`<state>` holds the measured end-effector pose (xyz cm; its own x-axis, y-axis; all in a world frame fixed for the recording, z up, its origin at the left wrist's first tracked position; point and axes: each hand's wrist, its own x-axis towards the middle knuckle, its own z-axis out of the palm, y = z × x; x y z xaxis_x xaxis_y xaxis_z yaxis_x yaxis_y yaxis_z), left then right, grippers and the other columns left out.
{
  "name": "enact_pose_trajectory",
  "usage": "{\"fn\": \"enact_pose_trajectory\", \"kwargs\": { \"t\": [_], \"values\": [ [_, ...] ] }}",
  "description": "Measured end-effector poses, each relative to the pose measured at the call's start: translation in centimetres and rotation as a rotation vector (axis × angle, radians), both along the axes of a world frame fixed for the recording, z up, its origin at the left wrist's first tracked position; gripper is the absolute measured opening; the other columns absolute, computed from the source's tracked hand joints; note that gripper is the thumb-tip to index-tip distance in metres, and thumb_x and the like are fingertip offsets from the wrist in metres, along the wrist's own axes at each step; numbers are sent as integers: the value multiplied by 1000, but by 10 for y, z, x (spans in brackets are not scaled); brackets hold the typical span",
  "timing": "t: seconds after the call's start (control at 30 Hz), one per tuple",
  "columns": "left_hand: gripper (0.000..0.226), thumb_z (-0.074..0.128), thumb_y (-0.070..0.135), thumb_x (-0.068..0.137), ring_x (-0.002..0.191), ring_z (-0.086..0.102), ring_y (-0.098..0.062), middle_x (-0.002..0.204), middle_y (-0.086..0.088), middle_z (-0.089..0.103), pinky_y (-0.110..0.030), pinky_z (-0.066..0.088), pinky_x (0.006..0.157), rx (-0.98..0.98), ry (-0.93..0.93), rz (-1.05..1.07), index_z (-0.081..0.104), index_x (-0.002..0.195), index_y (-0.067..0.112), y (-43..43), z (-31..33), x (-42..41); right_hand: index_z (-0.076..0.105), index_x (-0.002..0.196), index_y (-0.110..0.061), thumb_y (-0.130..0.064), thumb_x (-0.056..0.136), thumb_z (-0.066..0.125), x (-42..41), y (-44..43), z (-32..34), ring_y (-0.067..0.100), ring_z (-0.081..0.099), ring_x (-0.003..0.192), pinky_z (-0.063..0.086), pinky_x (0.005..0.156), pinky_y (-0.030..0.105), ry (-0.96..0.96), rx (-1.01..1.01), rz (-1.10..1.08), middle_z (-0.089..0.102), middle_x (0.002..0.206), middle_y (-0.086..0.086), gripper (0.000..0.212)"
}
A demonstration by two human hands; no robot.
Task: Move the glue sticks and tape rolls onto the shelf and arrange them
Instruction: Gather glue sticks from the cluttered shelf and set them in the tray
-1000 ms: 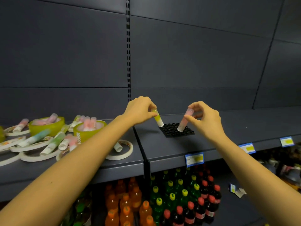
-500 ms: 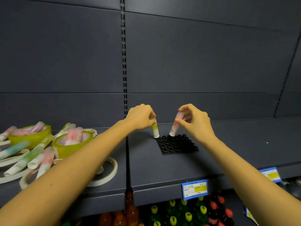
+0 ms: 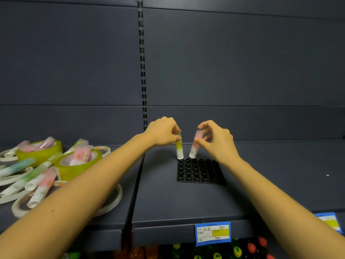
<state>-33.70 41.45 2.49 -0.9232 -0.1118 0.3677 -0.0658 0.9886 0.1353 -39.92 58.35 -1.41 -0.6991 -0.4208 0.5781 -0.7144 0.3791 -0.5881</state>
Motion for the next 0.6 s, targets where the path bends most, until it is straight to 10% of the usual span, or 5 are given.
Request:
{"fn": "enact_pose_trajectory", "kwargs": {
  "t": [0.6],
  "values": [
    [28,48,32,95,89,55,-25,91,-4,45,-36,44,73,-224,-128,10,60,85,9,12,-4,-19,54,104,-23,-21,82,69,-24,-13,-5,16,64,81,54,80,40,-14,61,65,67,91,-3,27]
  ]
}}
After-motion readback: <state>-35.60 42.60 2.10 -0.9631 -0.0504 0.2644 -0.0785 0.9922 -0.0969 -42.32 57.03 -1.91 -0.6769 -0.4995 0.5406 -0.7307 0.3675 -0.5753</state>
